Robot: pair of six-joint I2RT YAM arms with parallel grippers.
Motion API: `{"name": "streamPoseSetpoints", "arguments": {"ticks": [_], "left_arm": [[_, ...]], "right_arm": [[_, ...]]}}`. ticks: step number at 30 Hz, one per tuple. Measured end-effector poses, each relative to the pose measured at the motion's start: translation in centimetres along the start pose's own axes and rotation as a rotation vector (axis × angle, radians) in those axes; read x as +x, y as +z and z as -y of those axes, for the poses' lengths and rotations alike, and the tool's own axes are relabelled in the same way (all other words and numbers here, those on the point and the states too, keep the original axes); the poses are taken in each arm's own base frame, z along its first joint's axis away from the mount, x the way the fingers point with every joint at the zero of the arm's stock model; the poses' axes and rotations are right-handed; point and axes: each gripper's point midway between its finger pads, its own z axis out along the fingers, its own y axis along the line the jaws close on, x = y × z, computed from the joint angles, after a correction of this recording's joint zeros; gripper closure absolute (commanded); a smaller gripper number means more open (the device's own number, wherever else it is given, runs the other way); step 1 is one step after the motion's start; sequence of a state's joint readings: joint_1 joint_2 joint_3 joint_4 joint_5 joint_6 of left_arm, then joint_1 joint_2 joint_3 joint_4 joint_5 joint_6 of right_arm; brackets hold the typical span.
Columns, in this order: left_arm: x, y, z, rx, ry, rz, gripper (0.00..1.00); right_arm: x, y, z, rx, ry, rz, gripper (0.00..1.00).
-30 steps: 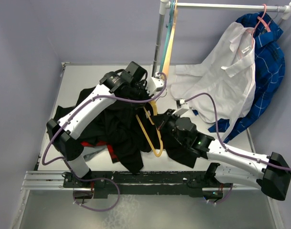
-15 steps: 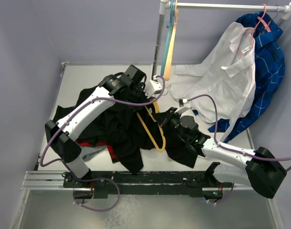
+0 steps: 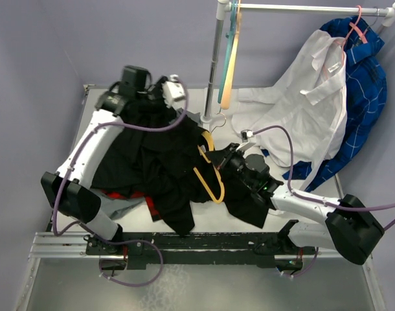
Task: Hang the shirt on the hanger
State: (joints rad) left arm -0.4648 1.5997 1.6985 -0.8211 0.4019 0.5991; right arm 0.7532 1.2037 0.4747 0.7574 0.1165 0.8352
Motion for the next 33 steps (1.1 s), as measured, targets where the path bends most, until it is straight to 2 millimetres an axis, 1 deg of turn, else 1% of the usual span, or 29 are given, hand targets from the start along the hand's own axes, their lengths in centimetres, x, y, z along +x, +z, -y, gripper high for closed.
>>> {"name": "streamPoseSetpoints", "arguments": {"ticks": [2,3,4,6,7,9,12,15,19,23,26,29,32,33], "left_arm": [[0.1,-2.0,-3.1,-0.001,0.053,0.095,0.01],[0.3,-2.6,-4.0,0.009,0.095,0.127,0.01],[0.6,-3.0,-4.4,0.035,0.150,0.152,0.01],[0.9,-2.6,-3.6,0.125,0.263,0.191,0.01],[1.1,-2.0,-2.9,0.173,0.306,0.209,0.01],[1.8,-0.2,-1.1,0.280,0.366,0.243,0.01],[3.3,2.5,0.5,0.398,0.396,0.265,0.01],[4.3,4.1,1.1,0.460,0.405,0.269,0.01],[3.7,5.0,0.8,0.492,0.445,0.290,0.01],[1.8,5.6,-0.1,0.523,0.456,0.333,0.01],[0.7,6.3,-0.5,0.555,0.422,0.371,0.01],[1.3,6.6,0.6,0.603,0.371,0.363,0.01],[2.3,6.8,2.5,0.664,0.329,0.337,0.00],[2.6,7.0,3.4,0.691,0.316,0.326,0.02]], "right_arm": [[-0.1,0.0,0.2,-0.005,-0.004,0.004,1.00],[-0.1,-0.1,0.3,-0.006,-0.008,0.004,1.00],[0.0,-0.1,0.4,-0.011,-0.013,0.002,1.00],[0.1,-0.3,0.7,-0.016,-0.024,0.000,1.00],[0.3,-0.4,0.8,-0.018,-0.032,-0.001,1.00],[0.5,-0.5,1.0,-0.020,-0.048,-0.003,1.00],[0.7,-0.7,1.5,-0.018,-0.074,-0.003,1.00],[0.7,-1.2,1.7,-0.022,-0.091,0.009,1.00],[0.3,-1.5,1.4,-0.038,-0.112,0.026,1.00],[0.1,-1.5,1.1,-0.060,-0.144,0.031,1.00],[0.1,-1.5,0.9,-0.074,-0.167,0.029,1.00],[0.1,-1.5,0.8,-0.081,-0.188,0.030,1.00],[0.2,-1.5,0.8,-0.088,-0.210,0.025,1.00],[0.2,-1.5,0.8,-0.090,-0.217,0.023,1.00]]}}
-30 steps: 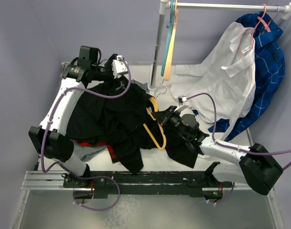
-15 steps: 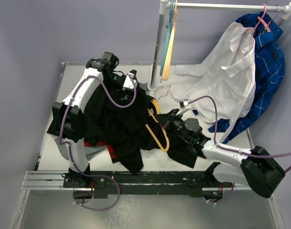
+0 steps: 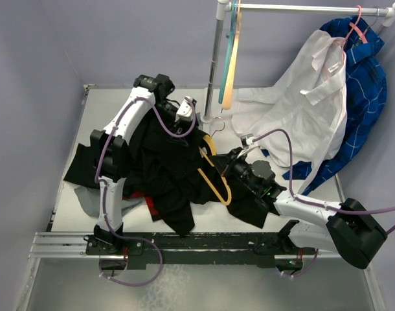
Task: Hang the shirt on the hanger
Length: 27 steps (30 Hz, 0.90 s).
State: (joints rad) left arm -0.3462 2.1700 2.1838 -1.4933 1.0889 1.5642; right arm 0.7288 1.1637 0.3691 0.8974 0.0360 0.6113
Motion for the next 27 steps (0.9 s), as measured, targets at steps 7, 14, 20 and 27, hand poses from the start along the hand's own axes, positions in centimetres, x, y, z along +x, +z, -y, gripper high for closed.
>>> {"name": "streamPoseSetpoints", "arguments": {"ticks": [7,14,20,27], "left_arm": [[-0.3,2.8,2.3,0.093,-0.039,-0.006,0.37],[-1.2,2.8,2.6,0.093,-0.027,-0.003,0.35],[-2.1,2.9,2.9,0.098,-0.008,0.001,0.26],[-3.6,3.3,3.3,0.104,0.017,0.028,0.53]], "right_arm": [[-0.1,0.0,0.1,-0.002,-0.024,0.001,1.00],[-0.6,-0.2,-0.3,-0.012,-0.031,0.016,1.00],[-0.7,-0.2,-0.3,-0.012,-0.039,0.018,1.00],[-0.4,-0.2,-0.2,-0.012,-0.046,0.011,1.00]]}}
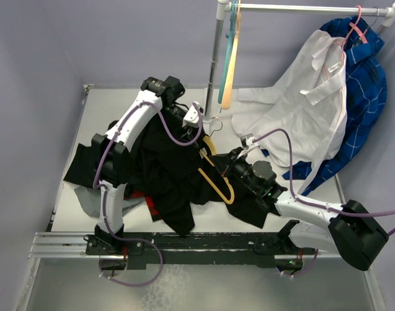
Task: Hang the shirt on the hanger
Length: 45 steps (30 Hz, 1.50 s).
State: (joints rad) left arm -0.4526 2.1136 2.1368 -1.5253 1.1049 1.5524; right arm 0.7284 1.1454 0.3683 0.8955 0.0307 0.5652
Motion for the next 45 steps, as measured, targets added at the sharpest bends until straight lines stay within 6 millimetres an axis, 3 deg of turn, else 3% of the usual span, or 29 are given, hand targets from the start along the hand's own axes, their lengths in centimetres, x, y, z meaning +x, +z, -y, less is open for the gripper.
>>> {"name": "streamPoseSetpoints", "arguments": {"ticks": [1,5,6,7,18,19,21,23,24,28,33,36,38,40,45], "left_arm": [[-0.2,0.0,0.0,0.000,0.007,0.001,0.59],[-0.5,0.3,-0.1,-0.001,0.030,-0.001,0.65],[-0.5,0.4,0.0,0.001,0.032,-0.001,0.87],[-0.4,0.4,0.0,0.001,0.034,-0.004,0.98],[0.1,0.2,1.4,0.026,0.001,-0.045,1.00],[0.0,0.2,1.4,0.026,0.003,-0.045,1.00],[-0.2,0.1,1.5,0.024,0.006,-0.045,1.00],[-0.4,0.0,2.0,0.030,-0.005,-0.048,1.00],[-0.6,-0.1,2.2,0.032,-0.007,-0.049,1.00],[-2.1,-1.1,2.7,0.001,0.052,-0.063,1.00],[-4.3,-2.9,4.7,-0.037,0.108,-0.076,1.00],[-5.3,-3.5,5.5,-0.049,0.129,-0.086,1.00],[-5.7,-3.8,5.3,-0.060,0.132,-0.090,1.00],[-6.5,-4.3,4.7,-0.083,0.137,-0.092,1.00],[-9.3,-6.2,3.6,-0.158,0.188,-0.090,1.00]], "right_arm": [[0.0,0.0,-0.1,-0.004,-0.001,-0.002,1.00],[0.3,-0.1,-0.5,-0.023,-0.008,-0.013,1.00],[0.3,-0.1,-0.5,-0.024,-0.009,-0.015,1.00],[0.4,-0.1,-0.5,-0.024,-0.011,-0.017,1.00],[1.4,-0.5,-0.4,-0.048,-0.084,-0.054,1.00],[1.3,-0.5,-0.4,-0.050,-0.084,-0.052,0.94],[1.2,-0.6,-0.6,-0.059,-0.087,-0.052,0.70],[0.8,-0.9,-0.6,-0.048,-0.087,-0.049,0.34],[0.3,-1.1,-0.4,-0.032,-0.081,-0.035,0.22],[-3.3,-3.2,-0.5,0.024,-0.087,0.039,0.02],[-10.2,-7.7,-1.9,0.067,-0.077,0.193,0.00],[-12.2,-10.2,-2.9,0.039,-0.065,0.243,0.01],[-11.9,-11.5,-3.7,-0.007,-0.060,0.237,0.01],[-10.8,-12.6,-4.2,-0.055,-0.050,0.214,0.08],[-5.6,-13.6,-3.7,-0.122,-0.016,0.090,0.19]]}}
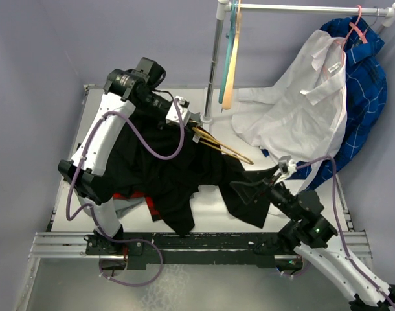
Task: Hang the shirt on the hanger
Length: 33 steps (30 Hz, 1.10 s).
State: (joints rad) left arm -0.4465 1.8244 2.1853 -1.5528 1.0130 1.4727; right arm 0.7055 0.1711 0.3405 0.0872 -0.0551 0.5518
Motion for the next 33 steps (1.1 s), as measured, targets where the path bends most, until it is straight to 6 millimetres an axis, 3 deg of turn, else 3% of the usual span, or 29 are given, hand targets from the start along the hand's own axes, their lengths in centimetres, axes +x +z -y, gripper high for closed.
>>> {"name": "streamPoseSetpoints", "arguments": {"ticks": [5,9,13,20,23,28,33], "left_arm": [[-2.0,-1.2,-0.9,-0.048,0.036,0.004,1.00],[-2.2,-1.3,-0.8,-0.051,0.029,0.005,1.00],[-2.2,-1.3,-0.8,-0.052,0.022,0.003,1.00],[-2.0,-1.4,-0.8,-0.053,0.015,-0.005,1.00],[-1.9,-1.4,-0.8,-0.054,0.014,-0.012,1.00],[-1.7,-1.4,-0.6,-0.049,0.006,-0.017,1.00],[-1.6,-1.4,-0.6,-0.049,0.005,-0.018,1.00]], "right_arm": [[5.5,-0.1,1.8,0.039,0.053,-0.168,0.17],[6.3,-0.2,3.2,0.086,0.061,-0.151,0.17],[6.7,1.5,4.1,0.113,0.069,-0.132,0.19],[11.9,3.7,6.9,0.183,0.086,-0.240,0.22],[11.6,4.3,7.1,0.181,0.082,-0.200,0.22],[8.3,6.0,5.8,0.122,0.081,-0.052,0.25],[8.4,6.6,5.5,0.107,0.095,-0.039,0.25]]}}
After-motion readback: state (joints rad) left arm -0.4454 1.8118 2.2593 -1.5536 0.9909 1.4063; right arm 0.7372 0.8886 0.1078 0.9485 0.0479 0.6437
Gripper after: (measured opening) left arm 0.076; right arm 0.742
